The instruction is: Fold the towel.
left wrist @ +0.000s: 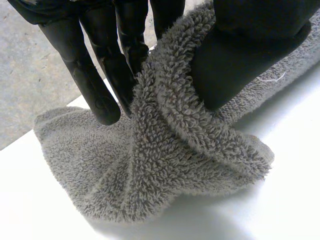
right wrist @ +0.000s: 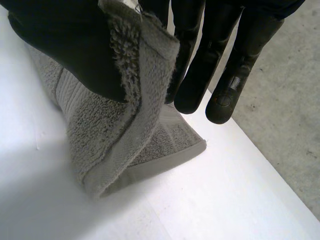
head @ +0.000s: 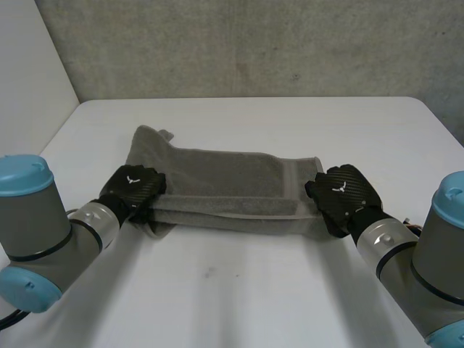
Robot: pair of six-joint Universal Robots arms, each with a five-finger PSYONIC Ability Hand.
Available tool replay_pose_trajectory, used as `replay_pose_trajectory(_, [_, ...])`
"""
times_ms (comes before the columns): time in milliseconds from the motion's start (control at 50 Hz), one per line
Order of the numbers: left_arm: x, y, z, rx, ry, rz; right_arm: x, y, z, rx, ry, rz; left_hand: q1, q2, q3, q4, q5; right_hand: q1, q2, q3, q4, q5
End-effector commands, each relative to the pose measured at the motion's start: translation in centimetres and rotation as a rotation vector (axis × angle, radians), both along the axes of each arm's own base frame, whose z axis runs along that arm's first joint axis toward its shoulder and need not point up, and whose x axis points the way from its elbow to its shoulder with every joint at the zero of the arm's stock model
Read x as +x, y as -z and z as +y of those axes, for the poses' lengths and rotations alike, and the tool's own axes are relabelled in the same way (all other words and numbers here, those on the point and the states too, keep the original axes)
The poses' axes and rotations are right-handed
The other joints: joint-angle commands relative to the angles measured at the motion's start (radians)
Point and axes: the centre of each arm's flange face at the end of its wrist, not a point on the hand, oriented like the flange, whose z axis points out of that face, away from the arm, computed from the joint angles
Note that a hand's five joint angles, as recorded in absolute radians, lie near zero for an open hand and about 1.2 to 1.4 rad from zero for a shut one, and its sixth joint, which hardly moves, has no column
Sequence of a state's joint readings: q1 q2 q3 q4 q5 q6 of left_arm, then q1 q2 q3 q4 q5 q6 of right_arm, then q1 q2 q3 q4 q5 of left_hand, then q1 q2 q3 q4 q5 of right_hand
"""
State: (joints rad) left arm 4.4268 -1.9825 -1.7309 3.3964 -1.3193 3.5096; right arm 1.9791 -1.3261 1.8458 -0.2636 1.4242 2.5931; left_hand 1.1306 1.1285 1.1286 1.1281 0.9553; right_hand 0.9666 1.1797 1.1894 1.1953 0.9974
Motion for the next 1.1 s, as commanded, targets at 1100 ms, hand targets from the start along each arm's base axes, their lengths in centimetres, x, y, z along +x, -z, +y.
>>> replay_pose_trajectory(1100, [-4.5, -28.7, -6.5, -0.918, -0.017, 0.274, 3.7, -25.8, -8.1, -0.804, 0.193, -0.381, 0.113, 0.116, 0.115, 0.116, 0.114, 0.430, 0.217, 0.207, 0.201, 0.224])
